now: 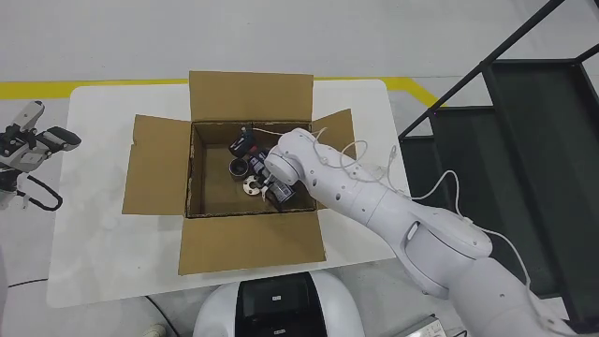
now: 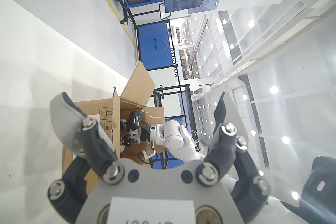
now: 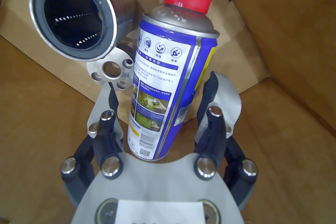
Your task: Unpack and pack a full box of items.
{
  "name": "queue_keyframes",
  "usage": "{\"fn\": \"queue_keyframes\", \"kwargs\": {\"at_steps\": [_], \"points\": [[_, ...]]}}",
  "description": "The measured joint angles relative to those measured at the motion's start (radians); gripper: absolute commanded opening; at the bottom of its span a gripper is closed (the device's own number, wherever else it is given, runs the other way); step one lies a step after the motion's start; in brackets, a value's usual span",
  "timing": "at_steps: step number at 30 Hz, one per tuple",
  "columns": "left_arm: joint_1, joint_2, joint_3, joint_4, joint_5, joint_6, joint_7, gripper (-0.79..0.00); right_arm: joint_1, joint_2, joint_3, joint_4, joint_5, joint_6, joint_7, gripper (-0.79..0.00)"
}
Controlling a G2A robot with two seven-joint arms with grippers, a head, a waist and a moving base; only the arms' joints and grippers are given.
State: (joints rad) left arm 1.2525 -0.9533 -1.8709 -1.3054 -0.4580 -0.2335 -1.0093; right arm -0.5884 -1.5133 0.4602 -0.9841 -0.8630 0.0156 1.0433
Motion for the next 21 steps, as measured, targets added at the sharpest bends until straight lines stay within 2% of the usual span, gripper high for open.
{"fn": "queue_keyframes", "kwargs": {"at_steps": [2,4,6,8,9,10,12,21], "points": [[0.0,0.0,0.0,0.0,0.0,0.0,0.0,0.0,-0.001,-0.004,0.001,0.008,-0.002,-0.004,-0.003,-0.151],[0.0,0.0,0.0,0.0,0.0,0.0,0.0,0.0,-0.001,-0.009,0.002,0.018,-0.005,-0.009,-0.008,-0.234],[0.0,0.0,0.0,0.0,0.0,0.0,0.0,0.0,-0.001,-0.014,0.004,0.028,-0.009,-0.012,-0.012,-0.416],[0.0,0.0,0.0,0.0,0.0,0.0,0.0,0.0,-0.001,-0.017,0.006,0.037,-0.012,-0.013,-0.012,-0.539],[0.0,0.0,0.0,0.0,0.0,0.0,0.0,0.0,-0.001,-0.02,0.007,0.041,-0.013,-0.014,-0.014,-0.662],[0.0,0.0,0.0,0.0,0.0,0.0,0.0,0.0,-0.002,-0.022,0.008,0.044,-0.014,-0.015,-0.014,-0.739],[0.0,0.0,0.0,0.0,0.0,0.0,0.0,0.0,-0.002,-0.025,0.011,0.049,-0.017,-0.016,-0.015,-0.785],[0.0,0.0,0.0,0.0,0.0,0.0,0.0,0.0,-0.013,-0.022,0.042,0.0,-0.059,0.003,-0.004,-0.785]]}}
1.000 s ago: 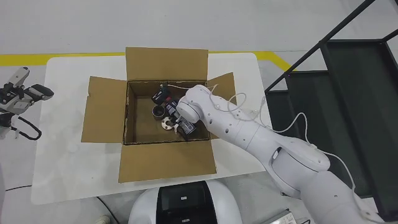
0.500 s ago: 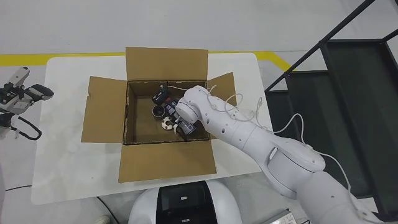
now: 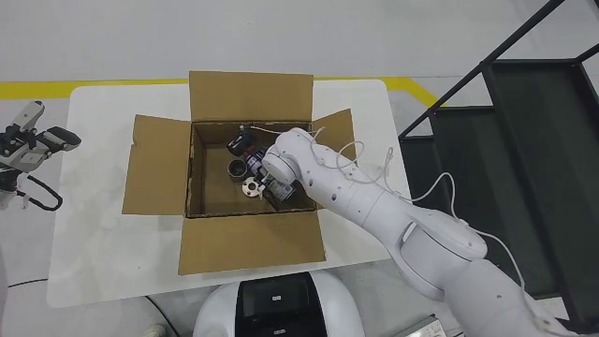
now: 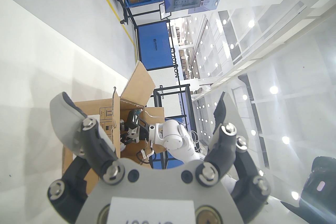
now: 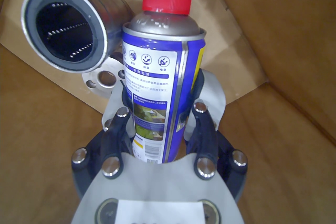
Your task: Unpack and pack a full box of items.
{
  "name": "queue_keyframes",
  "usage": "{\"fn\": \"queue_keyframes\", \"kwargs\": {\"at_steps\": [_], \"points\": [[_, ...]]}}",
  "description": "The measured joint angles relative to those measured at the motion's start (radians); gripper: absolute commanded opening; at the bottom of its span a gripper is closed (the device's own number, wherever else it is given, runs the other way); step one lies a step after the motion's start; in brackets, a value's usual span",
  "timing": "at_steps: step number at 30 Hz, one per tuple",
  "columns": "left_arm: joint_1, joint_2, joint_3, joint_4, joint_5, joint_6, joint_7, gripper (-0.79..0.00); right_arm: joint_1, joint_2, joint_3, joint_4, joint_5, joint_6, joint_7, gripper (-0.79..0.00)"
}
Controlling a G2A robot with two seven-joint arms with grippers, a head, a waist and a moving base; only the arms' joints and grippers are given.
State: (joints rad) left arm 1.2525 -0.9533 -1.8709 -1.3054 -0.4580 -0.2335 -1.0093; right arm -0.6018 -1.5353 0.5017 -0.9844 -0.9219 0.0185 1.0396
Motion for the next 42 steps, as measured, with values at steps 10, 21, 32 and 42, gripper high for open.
{"fn": "queue_keyframes", "kwargs": {"at_steps": [10,21,32,42], "points": [[0.0,0.0,0.0,0.0,0.0,0.0,0.0,0.0,-0.088,0.063,0.093,-0.279,-0.146,0.057,0.097,-0.785],[0.0,0.0,0.0,0.0,0.0,0.0,0.0,0.0,-0.356,0.179,0.394,-0.801,-0.265,-0.028,0.062,-0.785],[0.0,0.0,0.0,0.0,0.0,0.0,0.0,0.0,-0.727,0.253,0.792,-1.129,-0.208,-0.205,-0.187,-0.785],[0.0,0.0,0.0,0.0,0.0,0.0,0.0,0.0,-0.921,0.271,0.929,-1.206,-0.156,-0.285,-0.383,-0.785]]}}
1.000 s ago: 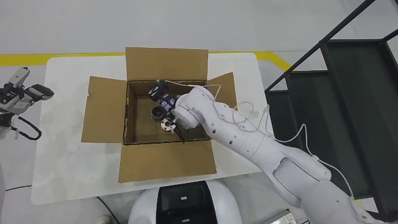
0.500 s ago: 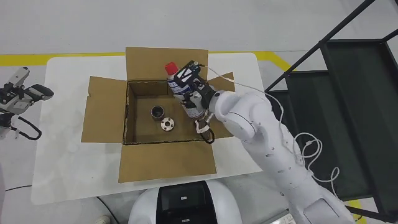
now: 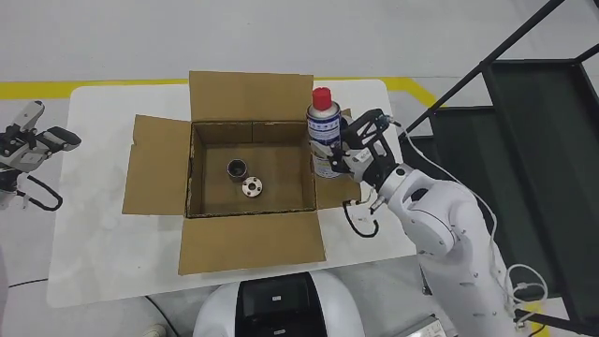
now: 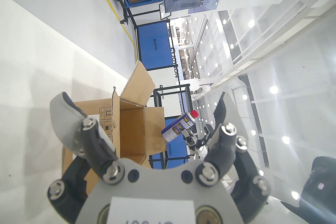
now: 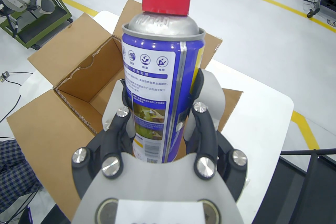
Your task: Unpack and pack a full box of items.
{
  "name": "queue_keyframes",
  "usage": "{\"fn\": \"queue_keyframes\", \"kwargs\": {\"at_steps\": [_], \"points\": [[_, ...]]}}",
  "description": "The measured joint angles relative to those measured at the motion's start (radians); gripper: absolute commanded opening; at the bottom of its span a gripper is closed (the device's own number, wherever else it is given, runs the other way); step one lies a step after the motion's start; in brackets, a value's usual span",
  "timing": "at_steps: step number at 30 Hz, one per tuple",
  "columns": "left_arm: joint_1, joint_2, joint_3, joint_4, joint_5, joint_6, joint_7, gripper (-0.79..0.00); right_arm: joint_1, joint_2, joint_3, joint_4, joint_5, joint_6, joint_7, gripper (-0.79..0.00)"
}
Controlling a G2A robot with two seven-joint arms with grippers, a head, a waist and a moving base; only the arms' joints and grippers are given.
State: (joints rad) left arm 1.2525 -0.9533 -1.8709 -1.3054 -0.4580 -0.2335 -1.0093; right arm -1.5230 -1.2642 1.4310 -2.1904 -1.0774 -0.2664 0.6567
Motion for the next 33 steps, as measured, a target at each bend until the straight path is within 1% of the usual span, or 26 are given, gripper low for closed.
{"fn": "queue_keyframes", "kwargs": {"at_steps": [18,22,26,29,33], "points": [[0.0,0.0,0.0,0.0,0.0,0.0,0.0,0.0,0.001,0.0,-0.001,0.0,-0.001,0.001,0.001,-0.785],[0.0,0.0,0.0,0.0,0.0,0.0,0.0,0.0,0.003,-0.002,-0.001,0.031,0.007,0.048,-0.03,-0.785],[0.0,0.0,0.0,0.0,0.0,0.0,0.0,0.0,0.011,-0.005,0.022,0.015,0.101,0.092,-0.075,-0.785],[0.0,0.0,0.0,0.0,0.0,0.0,0.0,0.0,0.005,-0.005,0.074,-0.014,0.199,0.113,-0.131,-0.785],[0.0,0.0,0.0,0.0,0.0,0.0,0.0,0.0,-0.01,-0.004,0.182,-0.043,0.318,0.135,-0.22,-0.785]]}}
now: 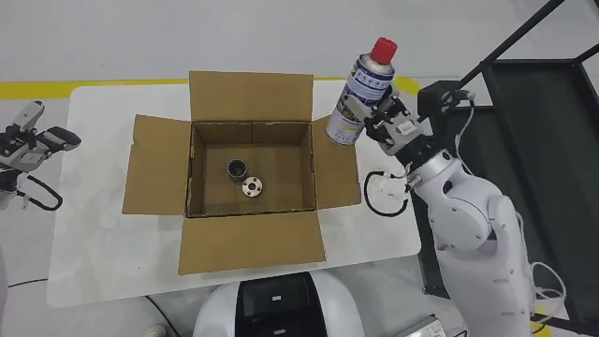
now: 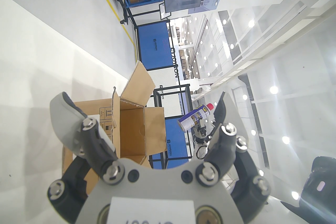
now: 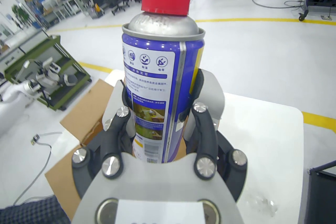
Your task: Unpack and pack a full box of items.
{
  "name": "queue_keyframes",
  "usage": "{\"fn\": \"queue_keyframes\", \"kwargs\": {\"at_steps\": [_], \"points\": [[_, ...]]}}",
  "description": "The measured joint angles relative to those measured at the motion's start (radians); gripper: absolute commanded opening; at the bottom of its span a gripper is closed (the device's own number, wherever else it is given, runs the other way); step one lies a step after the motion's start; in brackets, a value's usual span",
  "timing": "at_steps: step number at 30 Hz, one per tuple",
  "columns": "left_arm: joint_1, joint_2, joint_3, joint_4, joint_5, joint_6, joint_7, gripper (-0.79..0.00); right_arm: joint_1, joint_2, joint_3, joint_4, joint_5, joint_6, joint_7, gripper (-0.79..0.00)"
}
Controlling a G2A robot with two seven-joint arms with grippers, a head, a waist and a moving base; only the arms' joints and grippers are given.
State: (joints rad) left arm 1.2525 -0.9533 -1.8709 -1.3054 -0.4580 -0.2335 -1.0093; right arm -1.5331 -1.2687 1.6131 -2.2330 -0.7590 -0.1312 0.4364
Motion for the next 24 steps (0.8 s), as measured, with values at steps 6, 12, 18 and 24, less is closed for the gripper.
{"fn": "queue_keyframes", "kwargs": {"at_steps": [6,12,18,24], "points": [[0.0,0.0,0.0,0.0,0.0,0.0,0.0,0.0,-0.037,0.004,0.115,0.083,-0.033,-0.021,-0.148,-0.785],[0.0,0.0,0.0,0.0,0.0,0.0,0.0,0.0,-0.103,0.001,0.123,0.233,-0.122,-0.08,-0.353,-0.785],[0.0,0.0,0.0,0.0,0.0,0.0,0.0,0.0,-0.167,-0.008,0.1,0.36,-0.237,-0.053,-0.605,-0.785],[0.0,0.0,0.0,0.0,0.0,0.0,0.0,0.0,-0.164,-0.013,0.065,0.525,-0.304,-0.013,-0.693,-0.785]]}}
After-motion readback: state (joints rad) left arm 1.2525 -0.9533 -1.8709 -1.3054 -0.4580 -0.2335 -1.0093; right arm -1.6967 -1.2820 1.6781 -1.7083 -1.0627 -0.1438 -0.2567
